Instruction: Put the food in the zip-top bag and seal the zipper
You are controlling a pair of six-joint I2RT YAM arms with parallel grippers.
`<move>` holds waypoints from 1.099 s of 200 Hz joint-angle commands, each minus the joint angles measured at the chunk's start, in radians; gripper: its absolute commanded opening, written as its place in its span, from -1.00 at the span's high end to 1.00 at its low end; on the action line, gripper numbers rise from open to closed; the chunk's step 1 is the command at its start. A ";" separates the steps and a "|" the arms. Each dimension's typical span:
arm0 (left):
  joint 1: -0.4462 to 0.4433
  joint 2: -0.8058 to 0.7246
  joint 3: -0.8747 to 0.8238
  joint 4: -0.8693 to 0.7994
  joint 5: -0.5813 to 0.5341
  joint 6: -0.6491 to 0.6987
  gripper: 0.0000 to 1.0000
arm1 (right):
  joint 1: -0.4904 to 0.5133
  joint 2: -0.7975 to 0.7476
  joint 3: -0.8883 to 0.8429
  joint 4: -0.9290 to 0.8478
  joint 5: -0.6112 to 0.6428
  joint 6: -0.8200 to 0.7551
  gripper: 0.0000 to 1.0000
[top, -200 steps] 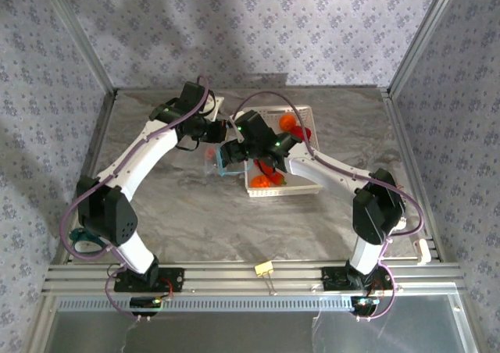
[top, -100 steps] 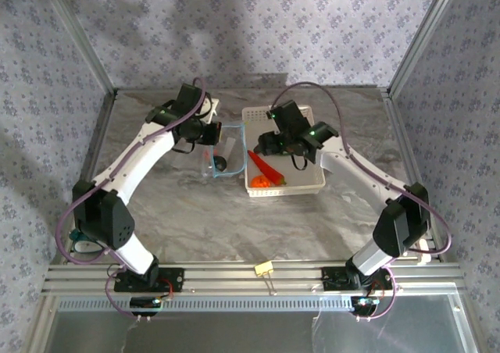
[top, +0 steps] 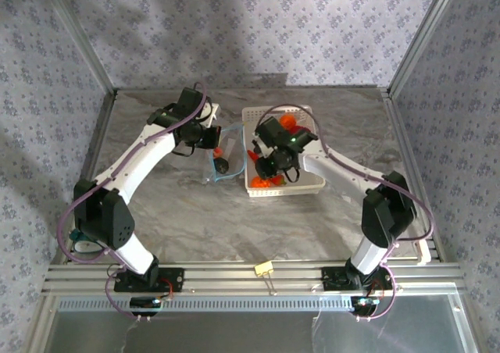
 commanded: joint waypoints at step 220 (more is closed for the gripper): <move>0.015 -0.021 0.003 0.000 0.009 0.009 1.00 | 0.038 0.201 0.087 0.028 0.054 0.062 0.51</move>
